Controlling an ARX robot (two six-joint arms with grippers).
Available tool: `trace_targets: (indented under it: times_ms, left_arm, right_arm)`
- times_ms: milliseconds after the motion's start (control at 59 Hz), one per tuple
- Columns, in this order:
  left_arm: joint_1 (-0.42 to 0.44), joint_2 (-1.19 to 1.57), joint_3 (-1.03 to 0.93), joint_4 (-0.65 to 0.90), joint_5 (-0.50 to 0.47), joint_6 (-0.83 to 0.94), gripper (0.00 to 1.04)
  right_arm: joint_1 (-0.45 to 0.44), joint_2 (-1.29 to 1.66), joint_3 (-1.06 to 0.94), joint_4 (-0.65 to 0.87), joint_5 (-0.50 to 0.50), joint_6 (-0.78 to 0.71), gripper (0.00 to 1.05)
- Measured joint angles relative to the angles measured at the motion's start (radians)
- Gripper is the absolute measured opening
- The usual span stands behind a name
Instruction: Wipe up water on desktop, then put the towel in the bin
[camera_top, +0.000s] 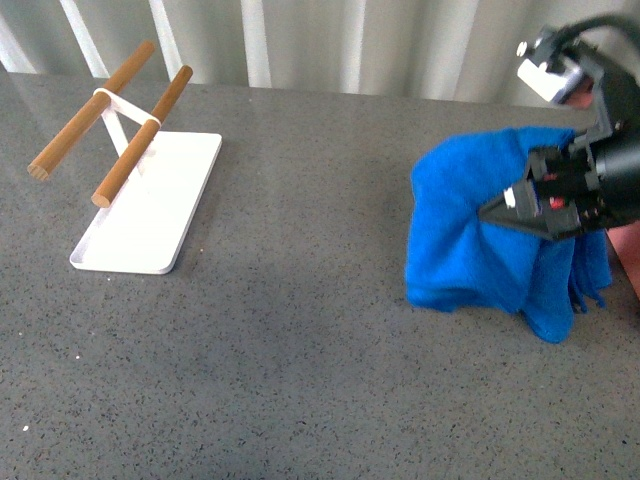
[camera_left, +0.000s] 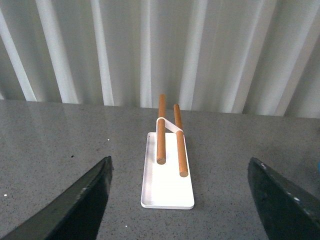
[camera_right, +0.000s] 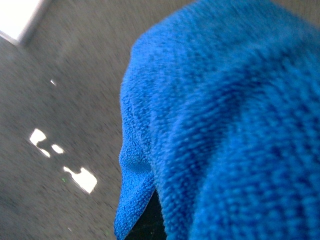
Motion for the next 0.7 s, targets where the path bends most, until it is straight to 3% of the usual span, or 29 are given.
trace_targets:
  times_ms: [85,119,424,696]
  left_arm:
    - [0.000,0.000,0.000,0.000,0.000,0.000,0.99]
    - [0.000,0.000,0.000,0.000,0.000,0.002,1.00]
    - [0.000,0.000,0.000,0.000,0.000,0.002,0.98]
    - [0.000,0.000,0.000,0.000,0.000,0.002,0.98]
  right_arm:
    - [-0.009,0.068,0.047,-0.113,0.101,-0.093,0.04]
    - [-0.011,0.084,0.057,-0.135,0.126,-0.116,0.04]
    - [-0.038,0.243,0.174,-0.224,0.361,-0.342,0.04]
    - [-0.042,0.346,0.310,-0.261,0.454,-0.423,0.04]
